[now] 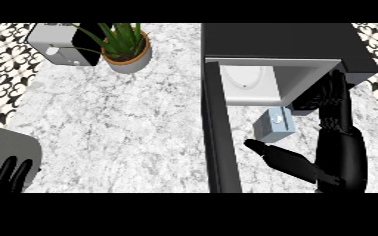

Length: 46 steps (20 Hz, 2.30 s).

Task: Pick up the milk, place it into the microwave and close the microwave

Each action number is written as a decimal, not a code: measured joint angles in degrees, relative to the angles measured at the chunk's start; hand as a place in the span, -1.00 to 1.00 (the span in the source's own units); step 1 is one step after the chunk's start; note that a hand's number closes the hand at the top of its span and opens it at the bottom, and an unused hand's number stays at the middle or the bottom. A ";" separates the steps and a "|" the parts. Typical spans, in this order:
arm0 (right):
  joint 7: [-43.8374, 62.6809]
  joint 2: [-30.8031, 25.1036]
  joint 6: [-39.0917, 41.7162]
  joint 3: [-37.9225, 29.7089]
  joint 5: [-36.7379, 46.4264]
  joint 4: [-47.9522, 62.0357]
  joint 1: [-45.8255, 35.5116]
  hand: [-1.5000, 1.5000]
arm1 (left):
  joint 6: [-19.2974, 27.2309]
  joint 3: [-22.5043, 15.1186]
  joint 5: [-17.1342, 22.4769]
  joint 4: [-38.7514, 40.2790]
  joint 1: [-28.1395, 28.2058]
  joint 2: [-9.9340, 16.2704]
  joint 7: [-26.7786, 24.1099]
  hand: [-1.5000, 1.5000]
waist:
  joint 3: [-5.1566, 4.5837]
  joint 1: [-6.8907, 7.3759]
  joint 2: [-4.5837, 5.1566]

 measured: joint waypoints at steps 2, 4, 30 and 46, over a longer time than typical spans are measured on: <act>-1.11 -0.11 -0.81 -1.12 -0.47 1.72 0.55 -1.00 | -1.68 1.33 0.37 -0.09 2.03 0.38 -1.24 -1.00 | 0.01 0.15 -0.03; -3.56 -0.02 -1.76 -1.92 -1.24 4.25 2.01 -1.00 | -3.01 1.07 0.54 0.08 3.78 -0.26 -3.01 -1.00 | 0.01 0.16 -0.04; -40.76 -2.07 0.71 -16.58 -13.49 50.42 0.43 -1.00 | -16.29 7.18 4.62 0.90 21.34 -1.26 -15.21 -1.00 | 0.13 0.61 0.15; -58.13 -3.69 9.35 -24.70 -20.64 77.74 -14.75 1.00 | -21.10 8.19 6.84 1.80 26.00 -1.69 -19.07 -1.00 | 0.17 0.69 0.38</act>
